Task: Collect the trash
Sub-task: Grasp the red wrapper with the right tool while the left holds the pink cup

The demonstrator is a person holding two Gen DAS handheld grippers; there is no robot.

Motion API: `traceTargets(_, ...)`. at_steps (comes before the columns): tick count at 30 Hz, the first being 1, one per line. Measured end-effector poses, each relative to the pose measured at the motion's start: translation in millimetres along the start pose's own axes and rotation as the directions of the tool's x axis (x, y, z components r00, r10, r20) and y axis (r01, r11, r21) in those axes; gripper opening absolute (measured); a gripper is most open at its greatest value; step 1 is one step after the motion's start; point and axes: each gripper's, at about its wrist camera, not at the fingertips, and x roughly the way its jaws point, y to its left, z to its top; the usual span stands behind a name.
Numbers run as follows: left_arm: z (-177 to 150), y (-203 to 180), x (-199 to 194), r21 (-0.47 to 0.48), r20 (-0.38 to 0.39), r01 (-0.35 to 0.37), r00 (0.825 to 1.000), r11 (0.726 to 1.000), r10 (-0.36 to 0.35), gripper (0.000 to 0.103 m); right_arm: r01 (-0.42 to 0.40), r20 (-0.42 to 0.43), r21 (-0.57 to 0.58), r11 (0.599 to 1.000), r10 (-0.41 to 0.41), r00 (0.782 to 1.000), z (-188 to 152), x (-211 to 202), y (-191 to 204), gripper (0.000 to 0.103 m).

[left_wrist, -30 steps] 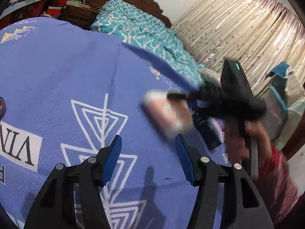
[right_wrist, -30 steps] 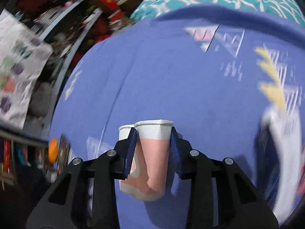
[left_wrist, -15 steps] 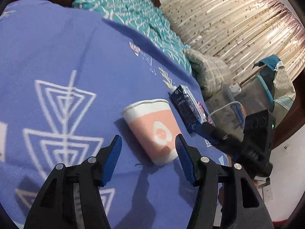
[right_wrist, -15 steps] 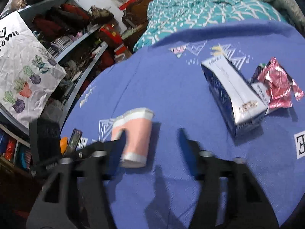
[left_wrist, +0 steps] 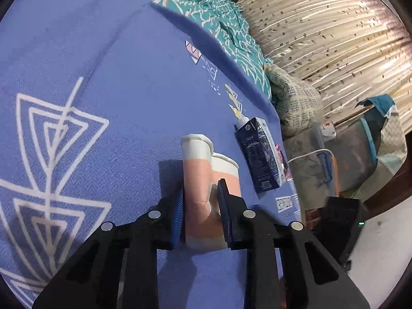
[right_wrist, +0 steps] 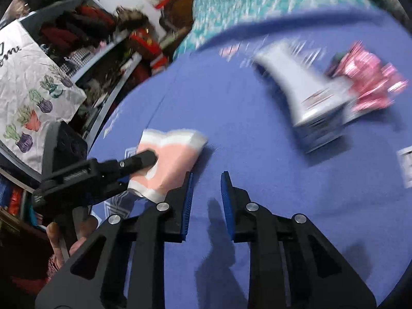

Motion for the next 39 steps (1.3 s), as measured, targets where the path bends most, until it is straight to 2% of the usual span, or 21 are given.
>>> traceTargets(1, -2.4, -2.1, -2.7, 0.015, 0.008, -0.006, 1.000, 1.000, 0.006, 0.023, 0.035, 0.035, -0.016, 0.999, -0.034, 0.999, -0.3, -12.2, -3.4, 0.026)
traceTargets(3, -5.2, -4.4, -6.7, 0.032, 0.014, -0.011, 1.000, 0.999, 0.010, 0.022, 0.105, 0.094, -0.023, 0.994, -0.103, 0.990, 1.0, -33.0, -14.8, 0.033)
traceTargets(5, -7.3, -8.4, -8.4, 0.042, 0.014, -0.004, 1.000, 0.999, 0.004, 0.022, 0.175, 0.140, -0.003, 0.985, -0.172, 0.975, 7.6, -53.1, -37.0, 0.066)
traceTargets(6, -8.3, -9.8, -9.5, 0.048, 0.012, 0.004, 1.000, 0.999, -0.005, 0.022, 0.202, 0.171, 0.009, 0.979, -0.201, 0.965, 10.4, -60.4, -45.2, 0.068)
traceTargets(8, -9.1, -13.6, -10.5, 0.056, 0.008, 0.022, 1.000, 0.998, -0.022, 0.022, 0.260, 0.181, 0.028, 0.965, -0.261, 0.948, 18.0, -65.9, -62.3, 0.066)
traceTargets(10, -9.1, -20.1, -11.7, 0.070, 0.007, 0.038, 0.999, 0.997, -0.039, 0.022, 0.268, 0.156, 0.076, 0.960, -0.277, 0.948, 26.2, -65.7, -80.1, 0.057)
traceTargets(13, -8.7, -28.2, -12.9, 0.089, 0.006, 0.047, 0.999, 0.995, -0.048, 0.022, 0.176, 0.153, 0.137, 0.975, -0.196, 0.969, 40.2, -55.0, -92.6, 0.048)
traceTargets(15, -8.0, -32.1, -10.7, 0.092, 0.003, 0.049, 0.999, 0.995, -0.049, 0.022, 0.138, 0.150, 0.160, 0.977, -0.163, 0.975, 52.7, -38.8, -95.9, 0.047)
traceTargets(17, -8.0, -33.3, -9.2, 0.094, 0.000, 0.046, 0.999, 0.995, -0.046, 0.022, 0.091, 0.105, 0.180, 0.979, -0.111, 0.988, 62.7, -12.7, -87.4, 0.047)
traceTargets(19, -8.2, -33.7, -8.0, 0.097, -0.004, 0.044, 0.999, 0.994, -0.044, 0.022, 0.037, 0.042, 0.136, 0.990, -0.043, 0.998, 62.3, 6.9, -66.9, 0.047)
traceTargets(21, -8.0, -35.5, -6.7, 0.101, -0.007, 0.040, 0.999, 0.994, -0.039, 0.022, 0.062, 0.079, 0.075, 0.995, -0.068, 0.995, 60.0, 3.0, -52.3, 0.046)
traceTargets(23, -8.5, -37.5, -6.6, 0.109, -0.008, 0.039, 0.999, 0.993, -0.039, 0.022, 0.103, 0.166, 0.102, 0.989, -0.119, 0.979, 64.6, -16.7, -59.9, 0.047)
traceTargets(25, -9.1, -41.5, -5.2, 0.123, -0.014, 0.042, 0.999, 0.992, -0.040, 0.022, 0.204, 0.225, 0.139, 0.969, -0.232, 0.946, 73.0, -36.9, -75.3, 0.048)
traceTargets(27, -9.3, -46.0, -4.3, 0.137, -0.016, 0.044, 0.999, 0.990, -0.042, 0.022, 0.280, 0.247, 0.176, 0.944, -0.317, 0.916, 81.6, -48.1, -96.3, 0.056)
traceTargets(28, -9.7, -48.7, -3.6, 0.145, -0.016, 0.045, 0.999, 0.988, -0.043, 0.022, 0.293, 0.235, 0.195, 0.936, -0.334, 0.913, 86.3, -47.4, -108.1, 0.062)
traceTargets(31, -11.3, -54.7, -0.2, 0.155, -0.018, 0.050, 0.999, 0.987, -0.048, 0.023, 0.275, 0.157, 0.237, 0.932, -0.316, 0.936, 88.4, -33.5, -130.2, 0.063)
traceTargets(32, -12.0, -56.4, 1.0, 0.157, -0.022, 0.051, 0.999, 0.986, -0.048, 0.023, 0.266, 0.132, 0.230, 0.936, -0.301, 0.944, 89.1, -25.5, -131.7, 0.059)
traceTargets(33, -12.2, -56.2, 1.3, 0.160, -0.024, 0.050, 0.999, 0.986, -0.047, 0.023, 0.259, 0.102, 0.215, 0.942, -0.285, 0.953, 87.5, -16.4, -127.7, 0.052)
traceTargets(34, -12.6, -57.2, 1.9, 0.164, -0.026, 0.046, 0.999, 0.985, -0.042, 0.023, 0.234, 0.076, 0.200, 0.951, -0.253, 0.964, 83.2, -9.9, -124.1, 0.021)
traceTargets(35, -12.8, -57.9, 2.5, 0.166, -0.027, 0.042, 0.999, 0.985, -0.038, 0.023, 0.216, 0.073, 0.193, 0.957, -0.233, 0.970, 77.0, -6.7, -115.3, 0.018)
traceTargets(39, -14.7, -65.2, 0.5, 0.177, -0.025, 0.032, 0.999, 0.984, -0.028, 0.023, 0.215, 0.192, 0.225, 0.950, -0.260, 0.946, 62.6, -33.5, -99.9, 0.014)
